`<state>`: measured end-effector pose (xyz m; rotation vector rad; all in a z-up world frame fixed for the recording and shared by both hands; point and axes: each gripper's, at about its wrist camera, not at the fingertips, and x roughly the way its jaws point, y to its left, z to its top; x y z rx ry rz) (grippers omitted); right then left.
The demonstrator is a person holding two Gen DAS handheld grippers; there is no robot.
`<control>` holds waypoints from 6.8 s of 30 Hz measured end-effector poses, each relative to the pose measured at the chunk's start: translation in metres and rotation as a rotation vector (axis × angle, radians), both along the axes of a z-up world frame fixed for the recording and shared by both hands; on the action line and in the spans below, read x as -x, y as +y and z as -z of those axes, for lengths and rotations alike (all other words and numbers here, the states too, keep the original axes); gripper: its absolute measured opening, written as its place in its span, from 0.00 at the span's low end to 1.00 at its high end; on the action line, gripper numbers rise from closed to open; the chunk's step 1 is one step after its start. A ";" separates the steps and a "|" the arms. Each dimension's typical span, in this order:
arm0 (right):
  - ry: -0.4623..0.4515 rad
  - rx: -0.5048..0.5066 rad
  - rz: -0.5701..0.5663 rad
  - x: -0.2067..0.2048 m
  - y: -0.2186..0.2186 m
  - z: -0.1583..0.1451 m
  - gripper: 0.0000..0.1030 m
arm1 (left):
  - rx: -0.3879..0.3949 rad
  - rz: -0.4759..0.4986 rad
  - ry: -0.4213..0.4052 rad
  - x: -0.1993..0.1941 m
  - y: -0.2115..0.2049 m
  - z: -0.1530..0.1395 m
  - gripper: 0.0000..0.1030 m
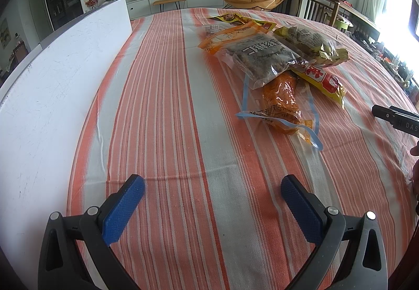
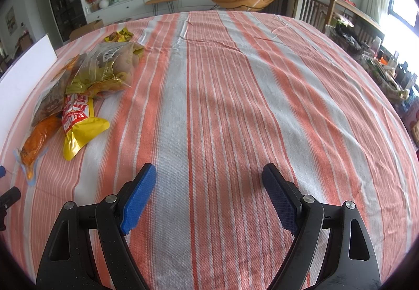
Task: Organize snacks
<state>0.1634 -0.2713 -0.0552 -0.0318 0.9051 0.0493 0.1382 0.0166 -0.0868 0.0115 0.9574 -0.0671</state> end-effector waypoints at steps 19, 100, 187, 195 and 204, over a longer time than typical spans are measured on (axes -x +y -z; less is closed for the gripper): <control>0.000 0.000 0.000 0.000 0.000 0.000 0.83 | 0.000 -0.002 -0.001 0.000 0.000 0.000 1.00; 0.003 -0.018 -0.102 0.031 0.028 -0.004 0.83 | 0.176 -0.202 0.231 -0.205 -0.041 -0.009 0.75; 0.003 -0.015 -0.104 0.031 0.029 -0.004 0.84 | -0.010 -0.008 0.006 0.012 -0.008 0.005 1.00; 0.117 -0.075 -0.171 0.012 0.020 -0.012 0.84 | -0.020 0.020 0.143 -0.002 -0.003 -0.001 0.99; 0.345 0.064 -0.187 -0.021 0.028 -0.019 0.49 | -0.008 0.066 0.072 0.022 -0.003 -0.014 0.66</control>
